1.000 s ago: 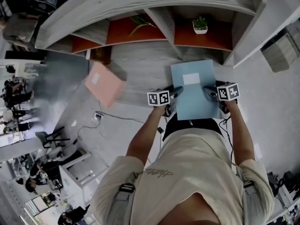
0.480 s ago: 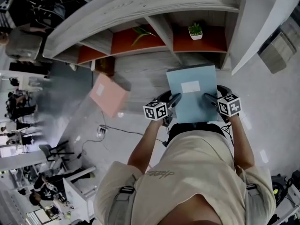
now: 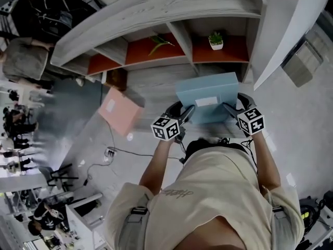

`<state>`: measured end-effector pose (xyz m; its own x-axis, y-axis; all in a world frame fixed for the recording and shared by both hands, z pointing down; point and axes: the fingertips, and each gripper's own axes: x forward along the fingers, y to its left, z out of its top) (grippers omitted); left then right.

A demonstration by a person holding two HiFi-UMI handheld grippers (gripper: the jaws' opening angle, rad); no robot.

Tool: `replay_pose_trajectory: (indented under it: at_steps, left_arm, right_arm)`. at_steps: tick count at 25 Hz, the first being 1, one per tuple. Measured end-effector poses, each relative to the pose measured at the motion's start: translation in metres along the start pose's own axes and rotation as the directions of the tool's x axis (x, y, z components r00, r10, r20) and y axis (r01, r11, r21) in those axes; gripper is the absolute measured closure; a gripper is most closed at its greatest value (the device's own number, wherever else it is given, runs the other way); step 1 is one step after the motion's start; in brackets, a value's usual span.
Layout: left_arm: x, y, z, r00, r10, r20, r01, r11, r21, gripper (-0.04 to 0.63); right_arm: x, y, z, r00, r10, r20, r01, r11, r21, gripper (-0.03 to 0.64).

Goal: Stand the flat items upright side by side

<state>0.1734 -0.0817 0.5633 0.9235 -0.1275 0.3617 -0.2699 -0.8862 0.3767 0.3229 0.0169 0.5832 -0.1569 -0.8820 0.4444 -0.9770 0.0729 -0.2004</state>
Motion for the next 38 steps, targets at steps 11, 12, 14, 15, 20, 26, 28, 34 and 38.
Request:
replay_pose_trajectory:
  at_steps: [11, 12, 14, 15, 20, 26, 28, 34, 38]
  left_arm:
    - [-0.025, -0.012, -0.016, 1.000, -0.004, -0.026, 0.006, 0.995, 0.104, 0.327]
    - [-0.026, -0.012, -0.018, 1.000, -0.006, -0.027, 0.009, 0.993, 0.118, 0.322]
    - [-0.025, -0.009, -0.022, 0.999, -0.005, -0.036, 0.010, 0.988, 0.154, 0.277]
    - [-0.023, -0.007, -0.024, 0.999, -0.008, -0.043, 0.015, 0.985, 0.174, 0.234]
    - [-0.011, -0.001, -0.019, 0.993, -0.090, -0.078, 0.107, 0.959, 0.261, 0.182]
    - [0.015, -0.004, -0.023, 0.968, -0.182, -0.171, 0.230, 0.919, 0.320, 0.192]
    - [0.018, -0.006, -0.024, 0.966, -0.185, -0.181, 0.235, 0.919, 0.315, 0.196]
    - [0.013, -0.008, -0.028, 0.981, -0.127, -0.150, 0.170, 0.929, 0.329, 0.222]
    - [-0.004, -0.001, -0.031, 0.996, -0.026, -0.091, 0.053, 0.950, 0.307, 0.233]
  right_arm:
    - [0.005, 0.010, 0.003, 0.999, 0.019, -0.031, -0.024, 0.979, -0.200, 0.304]
    - [0.005, 0.011, 0.002, 0.999, 0.025, -0.028, -0.030, 0.980, -0.198, 0.304]
    - [0.004, 0.011, 0.001, 0.999, 0.036, -0.017, -0.038, 0.985, -0.169, 0.302]
    - [0.002, 0.010, 0.000, 0.999, 0.042, -0.010, -0.043, 0.988, -0.147, 0.302]
    - [-0.009, 0.005, -0.009, 0.999, 0.050, -0.008, -0.051, 0.995, -0.091, 0.302]
    - [-0.027, -0.004, -0.026, 0.999, 0.039, -0.008, -0.039, 0.999, -0.001, 0.305]
    - [-0.031, -0.006, -0.029, 0.999, 0.038, -0.009, -0.038, 0.999, 0.013, 0.305]
    - [-0.032, -0.012, -0.035, 0.999, 0.051, -0.017, -0.051, 0.998, 0.030, 0.312]
    - [-0.024, -0.007, -0.036, 0.997, 0.072, -0.025, -0.071, 0.997, 0.024, 0.325]
